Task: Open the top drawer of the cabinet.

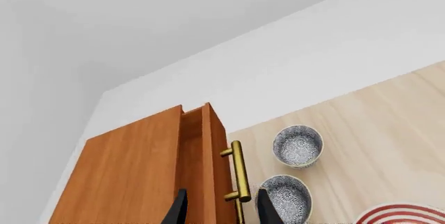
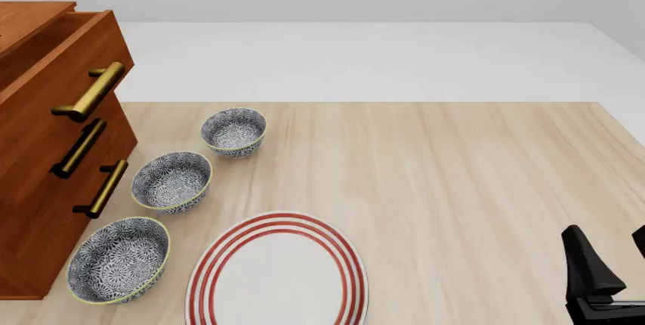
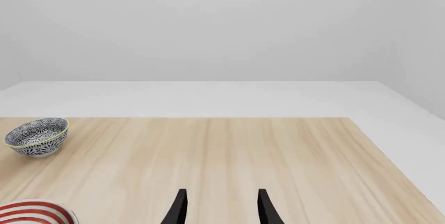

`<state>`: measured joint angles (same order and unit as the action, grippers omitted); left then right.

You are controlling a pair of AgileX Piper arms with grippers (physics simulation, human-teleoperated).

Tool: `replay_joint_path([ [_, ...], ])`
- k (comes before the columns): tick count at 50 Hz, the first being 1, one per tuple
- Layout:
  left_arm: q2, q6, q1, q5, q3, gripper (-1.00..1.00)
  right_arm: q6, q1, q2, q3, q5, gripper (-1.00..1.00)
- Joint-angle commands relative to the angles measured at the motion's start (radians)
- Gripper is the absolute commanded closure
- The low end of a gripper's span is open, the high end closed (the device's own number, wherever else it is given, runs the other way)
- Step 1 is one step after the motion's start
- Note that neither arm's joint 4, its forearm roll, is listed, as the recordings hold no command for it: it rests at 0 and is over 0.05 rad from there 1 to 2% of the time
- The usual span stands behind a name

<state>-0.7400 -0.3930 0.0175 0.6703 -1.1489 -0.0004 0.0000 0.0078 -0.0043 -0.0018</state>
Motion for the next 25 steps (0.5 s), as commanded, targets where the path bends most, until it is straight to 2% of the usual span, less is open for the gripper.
replay_joint_path([
  [1,-0.032,0.040,-0.001,-0.003,0.010,-1.00,0.000,0.000,0.000,0.000,0.000,-1.00],
  [10,-0.058,0.039,-0.023,-0.020,0.004,-1.00,0.000,0.000,0.000,0.000,0.000,-1.00],
  [25,-0.093,0.086,-0.070,-0.047,0.018,-1.00,0.000,0.000,0.000,0.000,0.000,-1.00],
])
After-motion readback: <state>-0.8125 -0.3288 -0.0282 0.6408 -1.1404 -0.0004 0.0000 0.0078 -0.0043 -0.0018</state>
